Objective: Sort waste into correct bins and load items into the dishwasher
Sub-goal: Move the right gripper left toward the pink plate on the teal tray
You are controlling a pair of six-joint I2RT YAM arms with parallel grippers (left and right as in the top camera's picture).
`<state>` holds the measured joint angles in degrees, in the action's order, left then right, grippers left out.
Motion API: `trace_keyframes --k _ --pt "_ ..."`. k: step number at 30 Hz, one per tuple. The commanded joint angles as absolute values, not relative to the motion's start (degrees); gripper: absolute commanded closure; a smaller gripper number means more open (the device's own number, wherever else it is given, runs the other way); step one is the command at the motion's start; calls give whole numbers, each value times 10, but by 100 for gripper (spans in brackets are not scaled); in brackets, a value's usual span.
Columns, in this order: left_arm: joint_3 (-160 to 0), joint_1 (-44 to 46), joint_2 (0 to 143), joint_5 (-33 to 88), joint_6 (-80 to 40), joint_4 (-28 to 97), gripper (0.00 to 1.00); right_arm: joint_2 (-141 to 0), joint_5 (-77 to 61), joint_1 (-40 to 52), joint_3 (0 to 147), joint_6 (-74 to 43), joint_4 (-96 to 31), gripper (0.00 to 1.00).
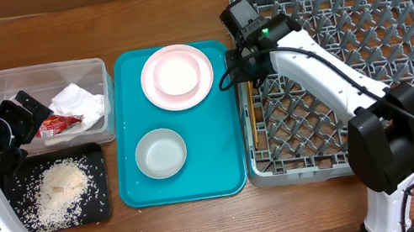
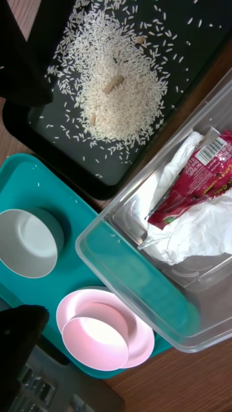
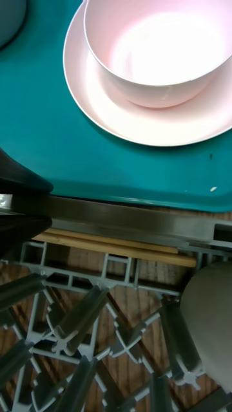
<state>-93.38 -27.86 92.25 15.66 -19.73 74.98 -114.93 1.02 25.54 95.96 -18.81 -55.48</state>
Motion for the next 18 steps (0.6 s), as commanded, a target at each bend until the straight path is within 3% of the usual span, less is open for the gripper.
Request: trace_keyframes --k 1,18 --pt "-945 -281 918 154 -203 747 0 -1152 12 255 949 -168 -563 96" --pt "-945 -281 918 154 -203 747 0 -1152 13 255 949 -165 -582 96"
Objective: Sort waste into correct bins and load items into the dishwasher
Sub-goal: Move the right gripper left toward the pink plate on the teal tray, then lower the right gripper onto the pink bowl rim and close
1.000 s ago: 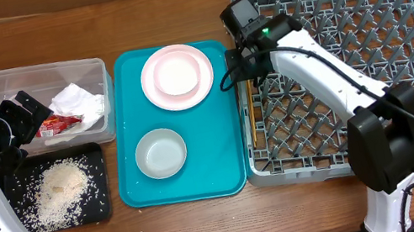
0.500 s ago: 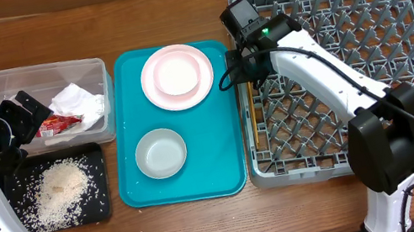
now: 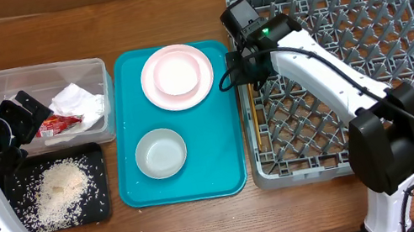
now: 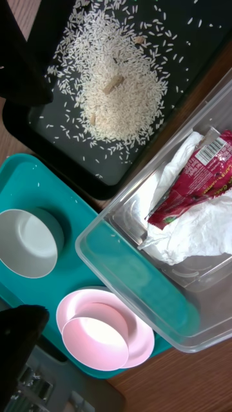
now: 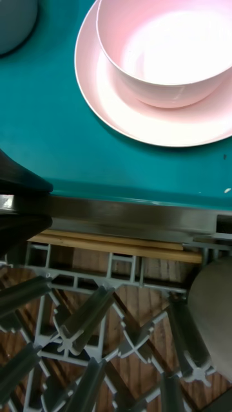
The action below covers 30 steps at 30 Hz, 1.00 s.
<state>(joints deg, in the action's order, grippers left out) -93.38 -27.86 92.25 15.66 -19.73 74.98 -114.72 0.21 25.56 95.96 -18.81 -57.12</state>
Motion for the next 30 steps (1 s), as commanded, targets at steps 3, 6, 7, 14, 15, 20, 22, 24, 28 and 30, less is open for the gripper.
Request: trace_keyframes --k 3,6,7,14,15,20,22,24,28,30 --pt "-945 -281 918 154 -203 747 0 -1152 13 255 949 -165 -582 96" --pt "-945 -281 918 154 -203 747 0 -1152 14 254 949 -165 -577 95" --pt "-945 -281 918 154 -203 747 0 -1152 15 254 949 -165 -576 92" --pt "-945 -281 918 154 -203 747 0 -1147 13 254 1010 -166 -594 88" --pt "-945 -281 918 154 -203 747 0 -1143 10 254 1039 -166 -609 85" --pt "-945 -281 918 154 -203 747 0 -1129 -98 254 1113 -166 -638 69" --pt "-945 -281 918 154 -203 747 0 -1126 -204 254 1116 -168 -632 59" --pt "-945 -281 918 155 -203 747 0 -1127 -329 255 1114 -168 -608 27" --pt "-945 -281 918 154 -203 747 0 -1127 -389 260 1114 -170 -603 0" --pt "-945 -281 918 154 -203 747 0 -1127 -390 264 1114 -183 -604 0"
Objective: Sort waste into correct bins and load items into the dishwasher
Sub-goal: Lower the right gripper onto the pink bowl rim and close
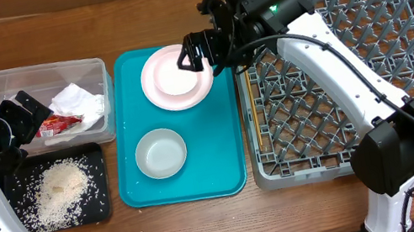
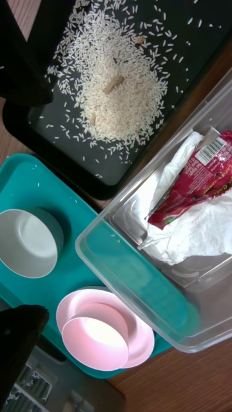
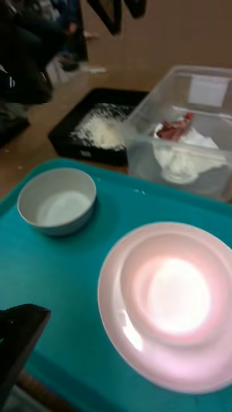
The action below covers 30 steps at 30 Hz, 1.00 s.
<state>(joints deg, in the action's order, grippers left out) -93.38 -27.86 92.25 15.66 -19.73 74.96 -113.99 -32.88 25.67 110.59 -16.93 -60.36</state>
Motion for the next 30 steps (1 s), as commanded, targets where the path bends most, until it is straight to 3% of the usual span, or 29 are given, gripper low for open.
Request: trace_keyframes --k 1,6,10,14,21,30 --pt "-945 -281 918 154 -203 747 0 -1127 -391 267 1114 -183 -605 0" --pt "-945 -281 918 154 -203 747 0 -1127 -385 292 1114 -183 -605 5" --pt "-945 -281 918 154 -203 747 0 -1127 -265 333 1114 -183 -606 19" --pt "-945 -281 918 155 -203 747 0 -1129 -168 369 1114 -183 -607 25" --pt "-945 -281 918 154 -203 747 0 -1162 -91 404 1105 -183 -601 30" --pt "-945 -281 918 154 -203 747 0 -1197 -143 413 1034 -177 -535 31"
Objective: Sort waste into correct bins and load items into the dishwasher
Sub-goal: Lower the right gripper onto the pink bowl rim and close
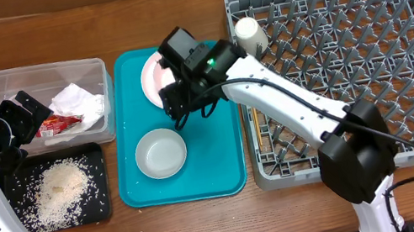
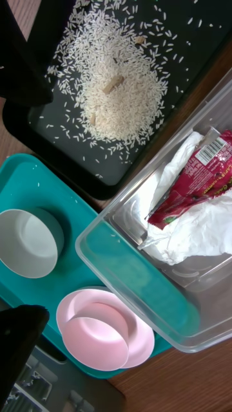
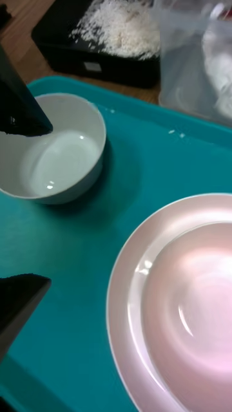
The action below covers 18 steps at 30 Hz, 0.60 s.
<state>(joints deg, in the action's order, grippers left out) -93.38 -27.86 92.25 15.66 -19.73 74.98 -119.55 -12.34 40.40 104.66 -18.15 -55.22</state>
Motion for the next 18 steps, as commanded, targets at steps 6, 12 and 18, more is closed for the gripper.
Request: trace_keyframes --k 6,12,18 --pt "-945 -281 918 154 -203 747 0 -1197 -77 436 1031 -161 -491 36" --pt "-945 -281 918 154 -203 747 0 -1197 29 442 1022 -130 -362 48" --pt "-945 -281 918 154 -203 747 0 -1198 32 441 993 -117 -286 54"
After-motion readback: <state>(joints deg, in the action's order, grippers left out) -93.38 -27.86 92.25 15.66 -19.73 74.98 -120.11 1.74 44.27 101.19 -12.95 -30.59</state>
